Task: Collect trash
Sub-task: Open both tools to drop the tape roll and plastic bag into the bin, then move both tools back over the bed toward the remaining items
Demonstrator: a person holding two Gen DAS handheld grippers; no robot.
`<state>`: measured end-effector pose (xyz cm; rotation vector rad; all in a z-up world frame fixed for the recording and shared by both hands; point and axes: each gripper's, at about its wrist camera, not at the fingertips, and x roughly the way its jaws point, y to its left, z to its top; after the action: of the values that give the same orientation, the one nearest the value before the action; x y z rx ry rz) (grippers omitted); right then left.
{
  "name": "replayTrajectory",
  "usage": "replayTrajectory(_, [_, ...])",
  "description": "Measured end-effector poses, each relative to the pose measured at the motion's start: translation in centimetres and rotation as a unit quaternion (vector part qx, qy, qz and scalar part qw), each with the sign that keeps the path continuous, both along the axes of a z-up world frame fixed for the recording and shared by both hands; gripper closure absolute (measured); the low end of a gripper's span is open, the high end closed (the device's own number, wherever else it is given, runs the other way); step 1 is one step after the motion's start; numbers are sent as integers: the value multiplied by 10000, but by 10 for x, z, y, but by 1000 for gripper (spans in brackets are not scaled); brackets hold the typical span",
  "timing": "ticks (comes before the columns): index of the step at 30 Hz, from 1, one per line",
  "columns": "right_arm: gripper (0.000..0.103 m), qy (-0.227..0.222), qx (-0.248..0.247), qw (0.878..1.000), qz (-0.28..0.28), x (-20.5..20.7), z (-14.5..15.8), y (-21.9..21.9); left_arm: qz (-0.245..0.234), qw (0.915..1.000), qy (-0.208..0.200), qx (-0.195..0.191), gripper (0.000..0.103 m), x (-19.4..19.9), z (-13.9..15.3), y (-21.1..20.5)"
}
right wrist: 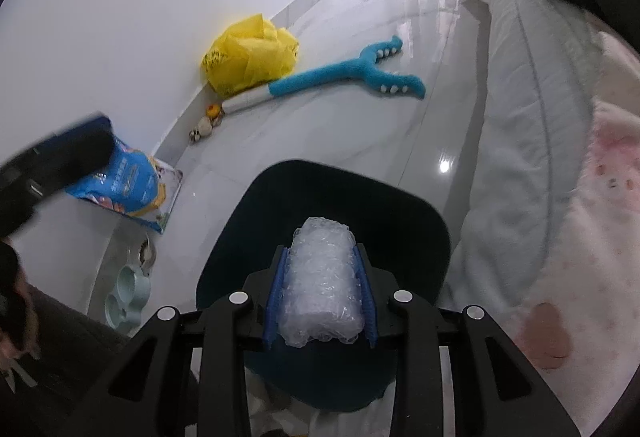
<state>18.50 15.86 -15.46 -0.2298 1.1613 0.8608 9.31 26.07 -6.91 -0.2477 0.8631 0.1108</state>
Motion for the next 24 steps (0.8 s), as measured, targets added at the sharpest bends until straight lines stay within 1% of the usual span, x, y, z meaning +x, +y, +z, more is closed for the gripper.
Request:
replayTrajectory(7, [68, 105, -201, 9996, 152, -7, -13, 9, -67, 9993, -340, 162, 44, -9, 23, -3])
replayTrajectory(10, [66, 155, -303, 9992, 219, -9, -20, 12, -75, 9988, -431, 218, 44, -12, 30, -4])
replayTrajectory(12, [62, 181, -348, 9989, 270, -11, -22, 13, -78, 9984, -508, 241, 44, -13, 34, -5])
replayTrajectory(14, [47, 178, -345, 9988, 298, -13, -22, 14, -64, 9979, -595, 239, 44, -14, 39, -5])
replayTrajectory(15, [45, 174, -334, 9988, 311, -13, -21, 14, -56, 9977, -634, 214, 44, -15, 42, -5])
replayTrajectory(17, [42, 152, -334, 9988, 335, -14, -20, 13, -31, 9971, -742, 173, 44, -17, 48, -5])
replayTrajectory(21, [42, 82, -288, 9989, 364, -17, -14, 12, -31, 9959, -898, 123, 44, -19, 60, -10])
replayTrajectory(24, [41, -26, -205, 9989, 412, -19, -4, 7, -98, 9947, -1014, 169, 44, -19, 69, -17])
